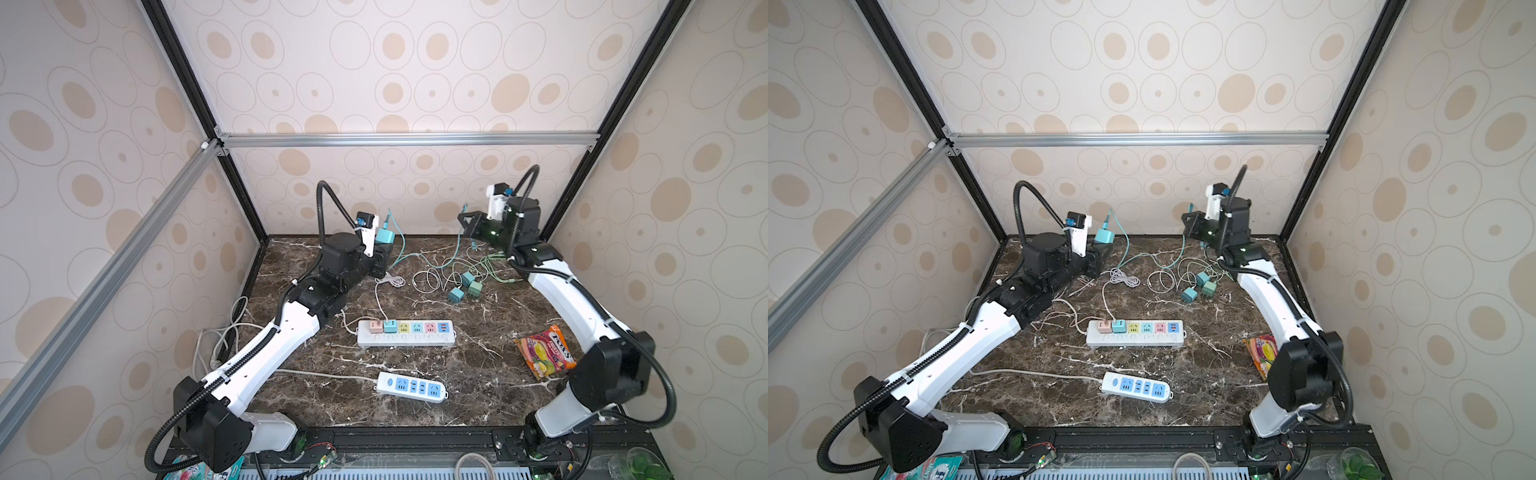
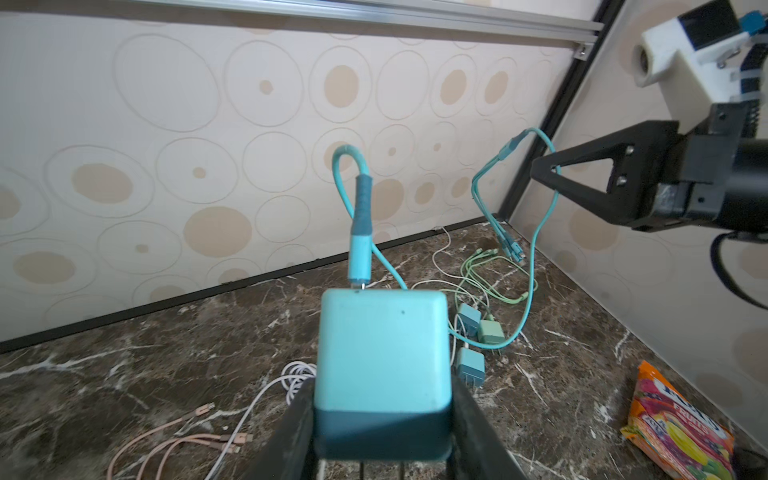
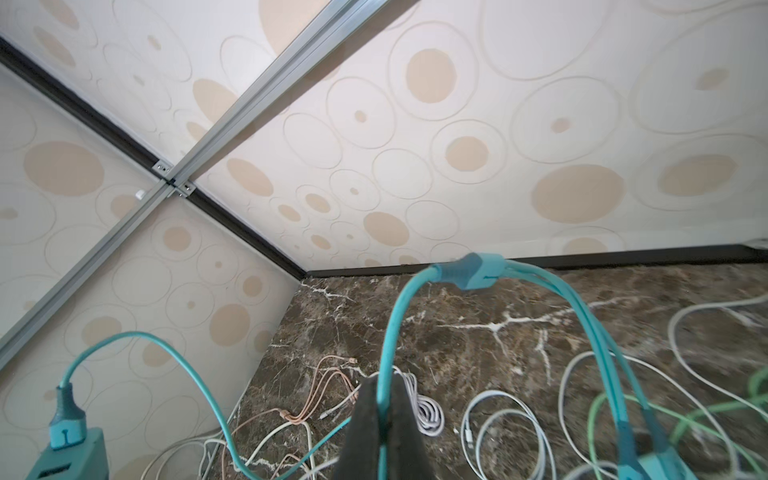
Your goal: Insert the plug
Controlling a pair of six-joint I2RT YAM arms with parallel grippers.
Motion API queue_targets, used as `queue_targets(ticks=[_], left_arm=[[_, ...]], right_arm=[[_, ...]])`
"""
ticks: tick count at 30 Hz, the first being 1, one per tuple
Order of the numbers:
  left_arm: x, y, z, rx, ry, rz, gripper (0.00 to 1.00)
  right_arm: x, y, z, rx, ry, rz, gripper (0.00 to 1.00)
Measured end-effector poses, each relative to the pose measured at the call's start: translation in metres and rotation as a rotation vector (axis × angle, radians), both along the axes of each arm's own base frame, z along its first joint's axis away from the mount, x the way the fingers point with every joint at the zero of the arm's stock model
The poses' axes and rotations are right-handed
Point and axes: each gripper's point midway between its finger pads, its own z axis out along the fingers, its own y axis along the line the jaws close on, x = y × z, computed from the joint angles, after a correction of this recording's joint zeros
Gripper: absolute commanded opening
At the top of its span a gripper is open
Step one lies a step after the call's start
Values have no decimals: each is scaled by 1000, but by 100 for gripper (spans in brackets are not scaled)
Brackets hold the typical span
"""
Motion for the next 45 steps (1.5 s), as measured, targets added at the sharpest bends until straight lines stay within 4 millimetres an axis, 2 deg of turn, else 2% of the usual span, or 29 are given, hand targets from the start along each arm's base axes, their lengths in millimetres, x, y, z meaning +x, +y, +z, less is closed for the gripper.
queue_targets(ticks=[3,8,11,13,14,16,19,20,21,25,29,31,33,35,39,42,45], left_arm=[[8,22,0,-3,11,72,0],[21,50,4,0,19,155,0],[29,57,15,-5,6,179,0],[35,57,23,-7,-4,183,0],[39,56,26,-5,-8,183,0],[47,52,28,0,-7,182,0],[62,46,20,20,15,178,0],[67,44,17,27,25,173,0],[73,40,12,34,36,167,0],[90,26,-8,47,86,126,0],[90,17,-20,46,118,79,0],[88,12,-18,38,117,48,0],[87,7,-16,31,111,19,0],[85,2,-16,31,109,-14,0],[81,-18,-15,42,107,-97,0],[79,-44,-11,66,82,-173,0],[66,-82,-15,120,63,-275,0]], right_arm=[[25,40,-6,3,-17,57,0],[63,93,-27,17,-26,113,0],[88,114,-48,26,-16,125,0],[104,122,-63,29,-6,119,1],[112,124,-74,26,5,108,8],[124,124,-101,15,43,79,38],[131,117,-148,-46,129,42,80],[132,112,-162,-74,163,28,87],[131,108,-175,-101,198,18,99],[117,86,-211,-190,303,6,99],[87,47,-234,-256,398,-36,100],[72,24,-233,-287,411,-71,99],[58,3,-220,-322,390,-101,99],[48,-11,-197,-353,339,-122,99],[24,-29,-135,-403,173,-166,99],[0,-41,-104,-406,77,-185,100],[-13,-50,-89,-394,49,-175,98]])
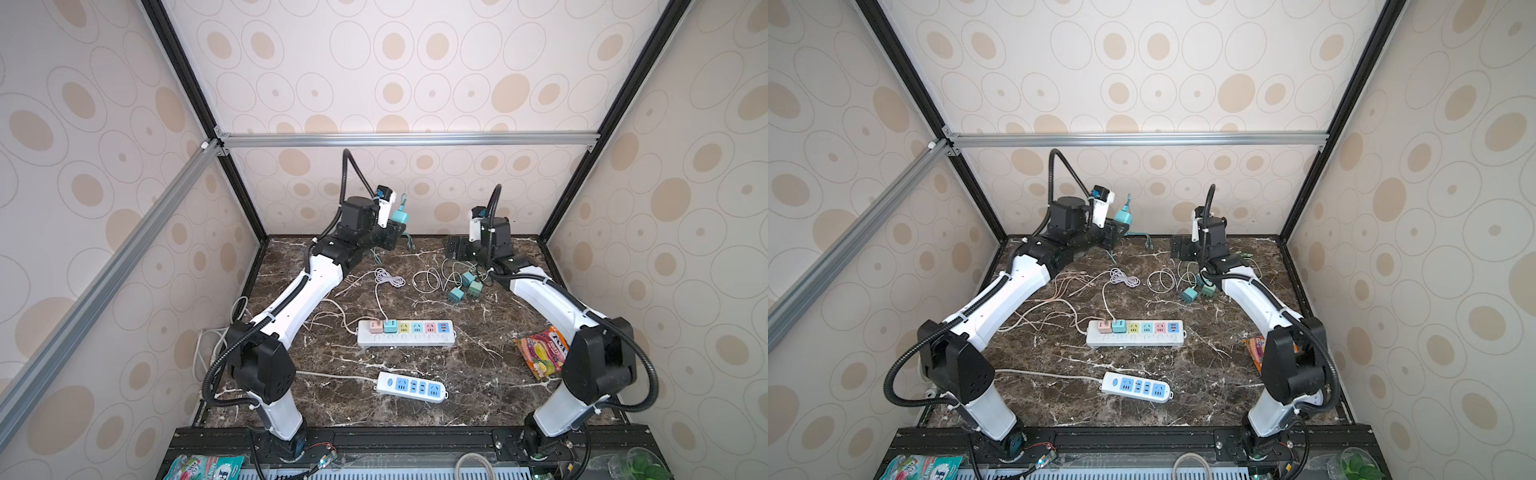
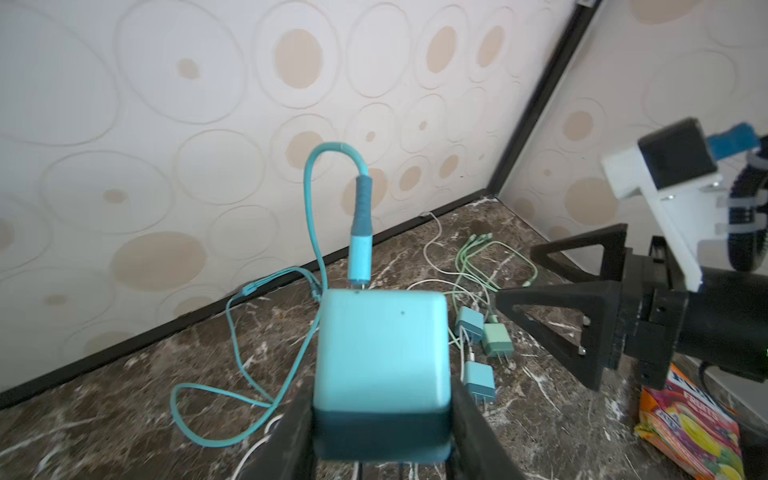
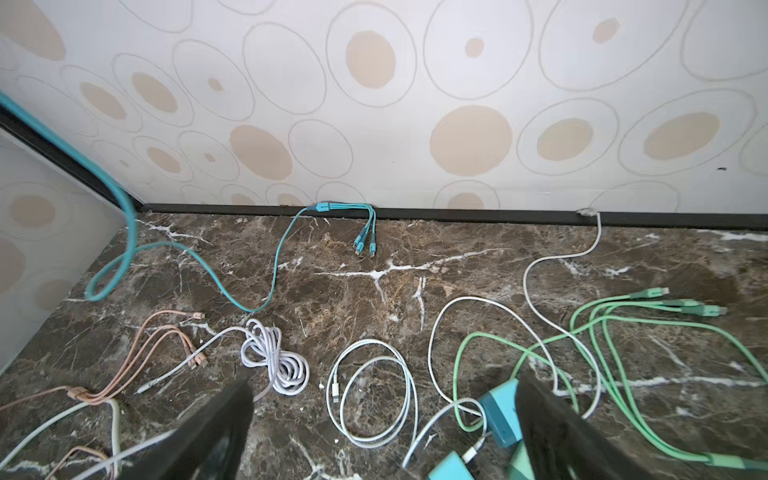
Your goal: Insert the plug
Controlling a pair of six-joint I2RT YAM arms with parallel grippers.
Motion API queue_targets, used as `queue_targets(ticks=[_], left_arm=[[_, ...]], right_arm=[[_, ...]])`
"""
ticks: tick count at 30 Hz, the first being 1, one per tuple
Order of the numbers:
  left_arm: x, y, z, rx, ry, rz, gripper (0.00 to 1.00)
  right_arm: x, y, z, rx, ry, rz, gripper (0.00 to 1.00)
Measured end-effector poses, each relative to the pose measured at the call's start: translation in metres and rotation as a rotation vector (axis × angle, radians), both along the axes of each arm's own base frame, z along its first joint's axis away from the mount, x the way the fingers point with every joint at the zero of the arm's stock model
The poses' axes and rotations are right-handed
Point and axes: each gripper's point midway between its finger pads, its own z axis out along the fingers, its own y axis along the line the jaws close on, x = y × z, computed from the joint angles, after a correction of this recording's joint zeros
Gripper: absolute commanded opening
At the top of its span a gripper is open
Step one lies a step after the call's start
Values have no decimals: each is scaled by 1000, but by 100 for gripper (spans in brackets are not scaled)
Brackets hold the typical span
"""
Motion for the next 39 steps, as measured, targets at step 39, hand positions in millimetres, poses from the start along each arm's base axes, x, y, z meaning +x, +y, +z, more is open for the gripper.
queue_targets(ticks=[39], left_arm=[[-91,-51,-98,449,-483,-528,0]], right_arm=[[-129,54,-1,424,410,581,71]])
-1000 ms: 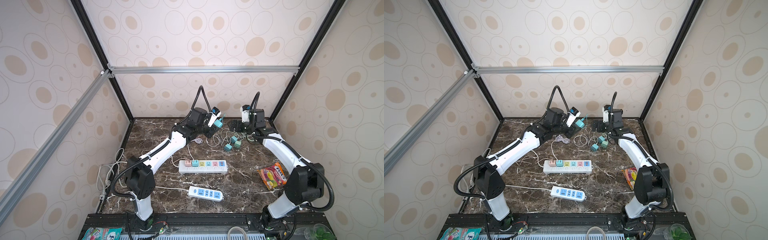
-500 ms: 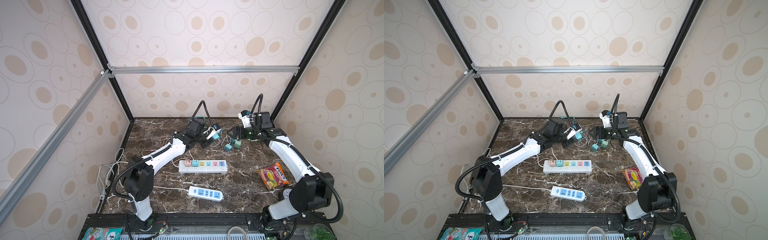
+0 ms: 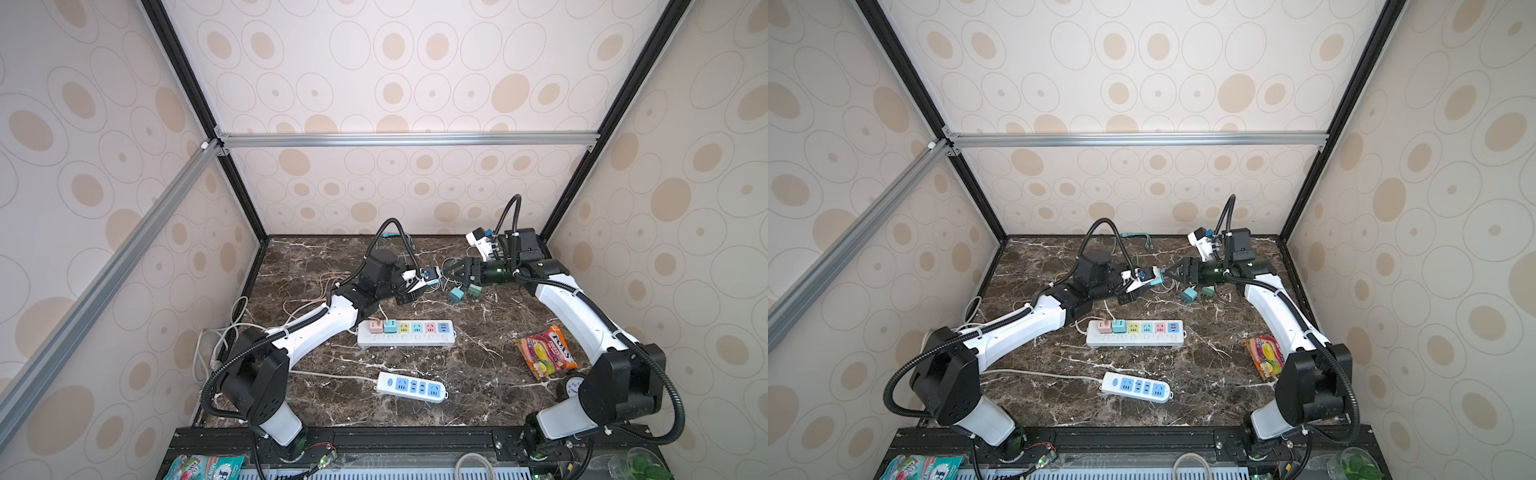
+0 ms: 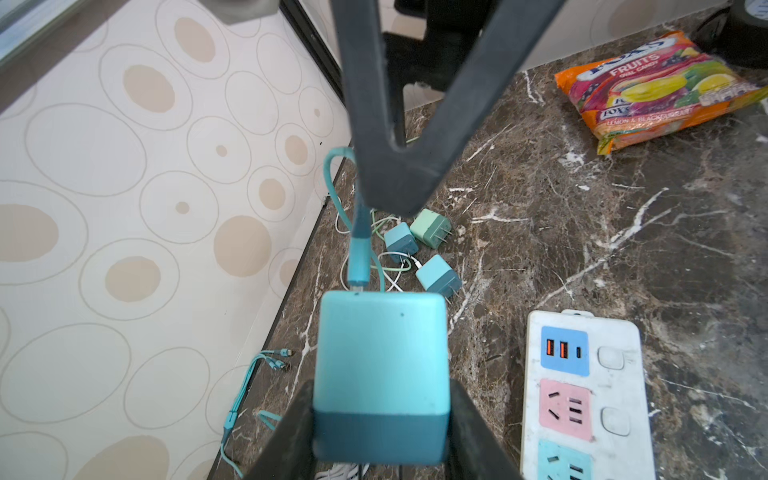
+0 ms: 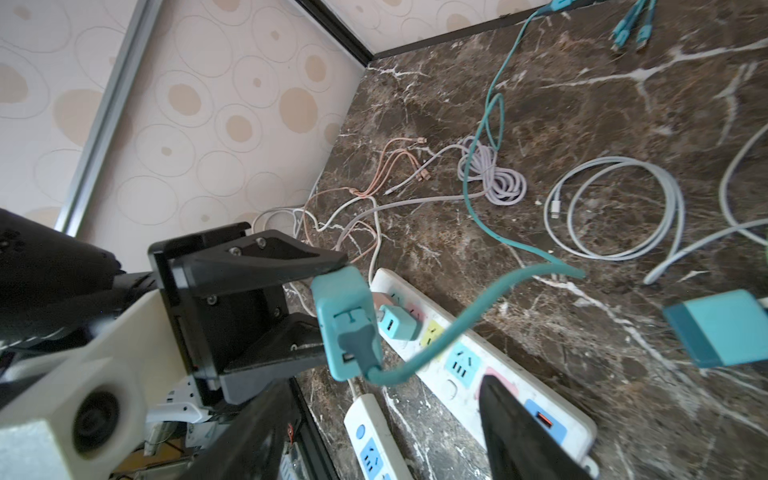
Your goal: Insert the plug
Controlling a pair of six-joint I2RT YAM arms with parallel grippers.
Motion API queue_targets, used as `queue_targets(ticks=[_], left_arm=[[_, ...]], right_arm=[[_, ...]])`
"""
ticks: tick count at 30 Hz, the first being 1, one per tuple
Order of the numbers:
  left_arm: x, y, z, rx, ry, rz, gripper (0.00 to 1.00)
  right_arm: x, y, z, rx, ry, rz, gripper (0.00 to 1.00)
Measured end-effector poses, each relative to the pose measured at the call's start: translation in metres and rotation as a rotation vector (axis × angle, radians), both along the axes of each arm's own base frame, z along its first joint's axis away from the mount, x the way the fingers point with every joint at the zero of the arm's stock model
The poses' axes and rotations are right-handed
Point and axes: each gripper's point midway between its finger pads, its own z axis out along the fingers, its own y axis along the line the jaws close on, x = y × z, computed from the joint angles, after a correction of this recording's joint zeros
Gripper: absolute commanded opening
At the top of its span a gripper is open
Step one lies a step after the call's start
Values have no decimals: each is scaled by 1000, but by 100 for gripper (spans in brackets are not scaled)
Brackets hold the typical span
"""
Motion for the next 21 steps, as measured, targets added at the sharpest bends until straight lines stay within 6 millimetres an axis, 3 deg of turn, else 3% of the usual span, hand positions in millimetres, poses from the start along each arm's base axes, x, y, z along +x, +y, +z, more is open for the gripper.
queue_targets(ticks=[6,21], left_arm=[[-1,-3,5,-13,-25,-20,0],[-13,-6,6,-30,-35,-83,0]], right_arm=[[-8,19,5,25,-34,72,65],[-3,29,-11,34,-3,148,49]])
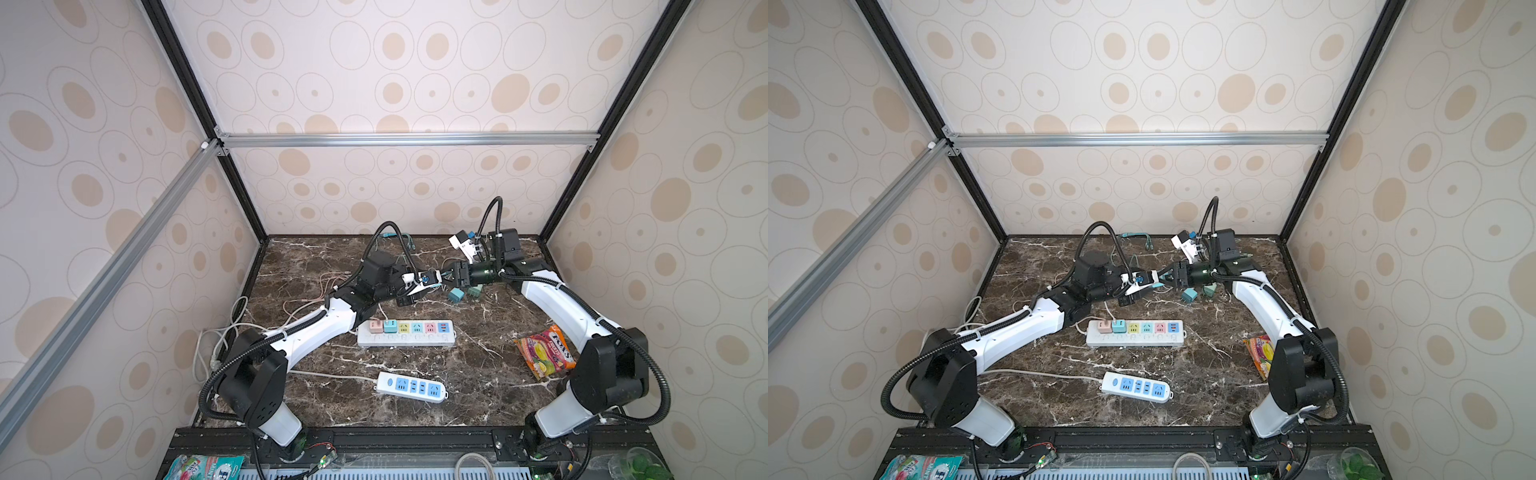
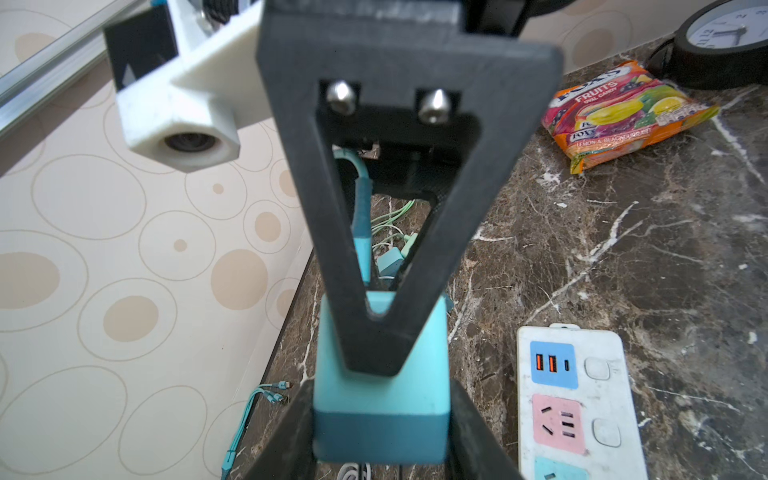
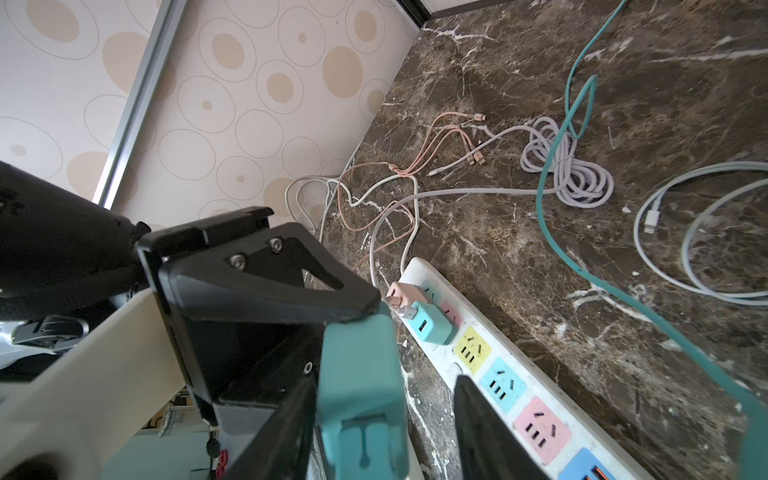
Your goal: Insert the plug
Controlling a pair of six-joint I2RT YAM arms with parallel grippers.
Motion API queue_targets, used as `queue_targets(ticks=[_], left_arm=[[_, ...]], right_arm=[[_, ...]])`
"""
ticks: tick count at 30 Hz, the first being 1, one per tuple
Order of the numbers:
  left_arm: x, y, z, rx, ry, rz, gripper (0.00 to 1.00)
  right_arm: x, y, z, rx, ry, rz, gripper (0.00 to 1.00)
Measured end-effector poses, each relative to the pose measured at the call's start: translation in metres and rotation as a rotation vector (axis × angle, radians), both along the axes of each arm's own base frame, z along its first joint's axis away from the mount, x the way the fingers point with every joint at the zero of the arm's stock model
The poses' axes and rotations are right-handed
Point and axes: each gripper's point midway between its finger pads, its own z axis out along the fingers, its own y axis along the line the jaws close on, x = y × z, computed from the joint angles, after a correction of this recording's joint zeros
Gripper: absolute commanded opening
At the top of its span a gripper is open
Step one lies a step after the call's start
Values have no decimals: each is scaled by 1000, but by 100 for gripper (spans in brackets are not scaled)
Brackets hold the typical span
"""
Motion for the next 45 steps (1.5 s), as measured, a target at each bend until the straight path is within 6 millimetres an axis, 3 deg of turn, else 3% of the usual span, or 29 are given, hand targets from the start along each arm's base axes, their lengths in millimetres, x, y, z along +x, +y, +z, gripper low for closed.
queue_targets(ticks=[4,14,18,23,26,27,31,39,42,45], left_arm=[[-2,-1,-1,4,-1,-14,0],[-5,-2,-3,3,7,-29,0],[-6,-2,-4,4,9,-31,0],[-2,0,-6,-25,7,2,49],[2,1,-7,-65,4,44,92],[3,3,-5,-79,-6,57,98],[7,13,6,-154,-27,123,98],[-3,48,52,-364,-80,262,98],[-7,70,73,-483,-83,351,98],[-9,96,92,-597,-78,455,98]], right_arm=[[-2,1,0,-6,-2,25,38],[-8,2,1,-12,-29,64,1],[-9,1,-1,-23,-37,66,0],[-8,-1,-1,-42,-59,63,0],[-5,-2,-5,-71,-77,52,0],[-4,-3,-7,-81,-81,46,0],[3,-8,-13,-132,-111,19,0],[14,-16,-26,-258,-196,-9,0],[5,-6,-37,-348,-275,60,0],[-17,14,-50,-439,-379,213,0]])
